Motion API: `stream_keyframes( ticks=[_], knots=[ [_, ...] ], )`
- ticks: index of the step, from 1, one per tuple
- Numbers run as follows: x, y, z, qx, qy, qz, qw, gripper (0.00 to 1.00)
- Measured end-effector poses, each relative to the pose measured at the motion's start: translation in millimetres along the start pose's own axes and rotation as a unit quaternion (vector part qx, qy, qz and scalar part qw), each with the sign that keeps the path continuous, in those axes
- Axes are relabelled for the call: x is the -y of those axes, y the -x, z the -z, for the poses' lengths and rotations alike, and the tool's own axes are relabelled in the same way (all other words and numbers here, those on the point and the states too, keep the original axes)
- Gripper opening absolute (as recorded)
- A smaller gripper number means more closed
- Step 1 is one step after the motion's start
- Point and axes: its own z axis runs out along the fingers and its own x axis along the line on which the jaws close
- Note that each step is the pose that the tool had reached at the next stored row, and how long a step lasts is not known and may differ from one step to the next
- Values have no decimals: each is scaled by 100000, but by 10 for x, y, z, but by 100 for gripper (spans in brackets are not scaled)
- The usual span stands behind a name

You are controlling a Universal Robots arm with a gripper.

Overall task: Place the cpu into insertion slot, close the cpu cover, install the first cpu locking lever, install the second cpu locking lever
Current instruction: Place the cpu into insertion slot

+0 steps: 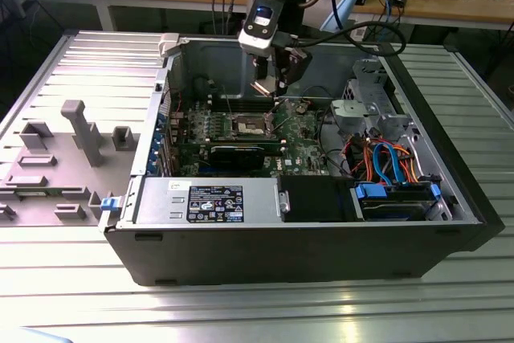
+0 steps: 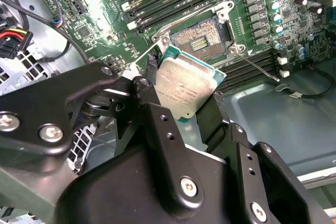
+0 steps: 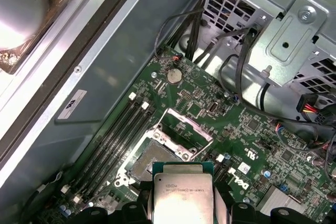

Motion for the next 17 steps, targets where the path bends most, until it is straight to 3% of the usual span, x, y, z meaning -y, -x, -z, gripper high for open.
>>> stream_keyframes(
  ticks=[17],
  knots=[
    [0, 0, -6, 98, 49, -2456, 99970, 55]
  ],
)
